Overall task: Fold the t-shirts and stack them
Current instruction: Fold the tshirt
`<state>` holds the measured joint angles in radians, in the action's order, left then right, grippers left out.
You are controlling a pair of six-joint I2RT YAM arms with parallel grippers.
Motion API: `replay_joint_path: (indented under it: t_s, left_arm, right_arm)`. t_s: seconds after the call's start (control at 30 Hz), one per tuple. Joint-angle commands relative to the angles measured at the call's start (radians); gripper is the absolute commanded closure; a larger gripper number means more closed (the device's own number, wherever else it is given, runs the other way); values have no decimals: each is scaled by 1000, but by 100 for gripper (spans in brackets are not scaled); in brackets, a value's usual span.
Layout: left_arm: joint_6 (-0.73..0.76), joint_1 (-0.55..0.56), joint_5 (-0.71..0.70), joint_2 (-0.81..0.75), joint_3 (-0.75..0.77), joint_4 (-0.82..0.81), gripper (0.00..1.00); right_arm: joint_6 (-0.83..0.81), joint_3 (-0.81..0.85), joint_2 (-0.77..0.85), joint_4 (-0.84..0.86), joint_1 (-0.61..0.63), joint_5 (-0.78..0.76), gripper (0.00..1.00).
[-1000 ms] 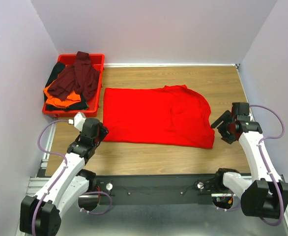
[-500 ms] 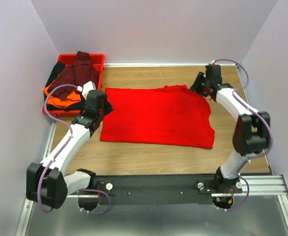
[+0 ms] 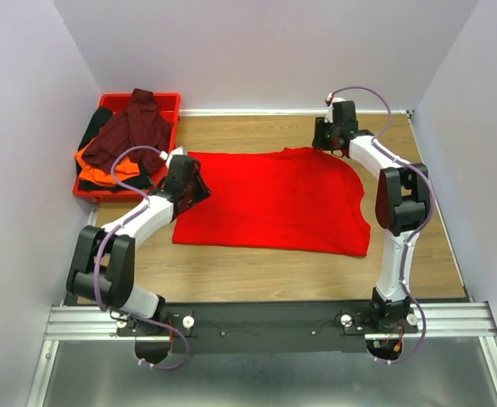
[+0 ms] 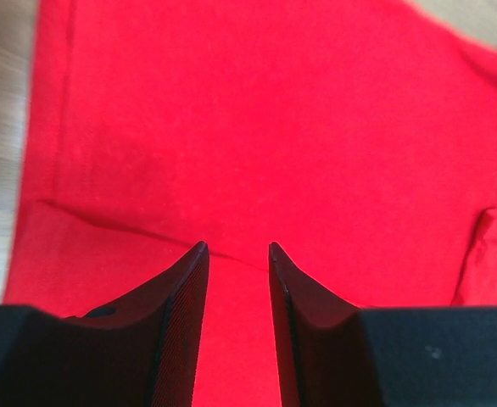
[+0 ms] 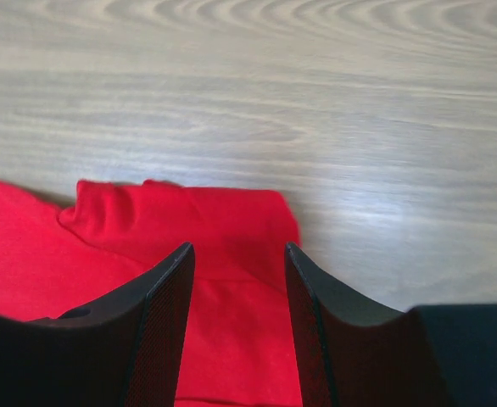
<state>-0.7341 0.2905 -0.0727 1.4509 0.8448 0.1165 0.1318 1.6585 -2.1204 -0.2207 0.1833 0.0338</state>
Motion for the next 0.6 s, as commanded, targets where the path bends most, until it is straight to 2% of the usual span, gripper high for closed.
replay_joint_path:
  t_s: [0.0,0.23,0.5,0.57]
  left_arm:
    - [-16,10,57,63,33,-51,59]
    - [-30,22,48,140,36,-66,59]
    - [-51,35,17,190,20,-58,60]
    - [-56,38,16,206,16,-57,60]
  right_arm:
    - [-98,26,-68,11,33,-3,47]
    - [-118,63,-121,3,45,-81,47]
    - [-109,75,-118,3,45,-156,53]
    - [-104,80,-121,3,45,-169,60]
